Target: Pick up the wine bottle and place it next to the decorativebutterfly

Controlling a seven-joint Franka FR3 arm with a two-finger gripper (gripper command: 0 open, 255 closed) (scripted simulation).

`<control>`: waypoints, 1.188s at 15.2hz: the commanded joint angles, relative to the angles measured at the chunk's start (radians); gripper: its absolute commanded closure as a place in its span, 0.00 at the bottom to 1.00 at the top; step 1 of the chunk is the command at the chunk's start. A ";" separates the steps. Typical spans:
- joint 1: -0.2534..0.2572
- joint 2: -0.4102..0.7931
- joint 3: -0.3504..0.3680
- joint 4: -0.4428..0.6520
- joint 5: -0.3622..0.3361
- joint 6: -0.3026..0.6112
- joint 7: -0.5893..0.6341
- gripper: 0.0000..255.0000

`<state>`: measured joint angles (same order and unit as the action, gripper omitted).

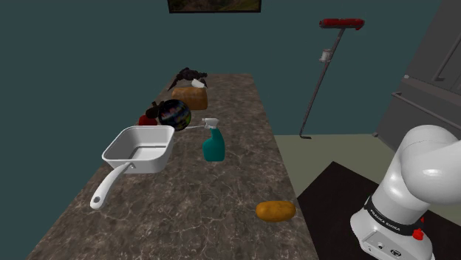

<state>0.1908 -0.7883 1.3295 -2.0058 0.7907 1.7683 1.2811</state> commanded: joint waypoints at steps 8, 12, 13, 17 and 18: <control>0.007 0.011 -0.040 0.044 -0.027 -0.052 0.014 0.00; 0.010 0.023 -0.071 0.089 -0.050 -0.099 0.026 0.00; 0.010 0.023 -0.071 0.089 -0.050 -0.099 0.026 0.00; 0.010 0.023 -0.071 0.089 -0.050 -0.099 0.026 0.00; 0.010 0.023 -0.071 0.089 -0.050 -0.099 0.026 0.00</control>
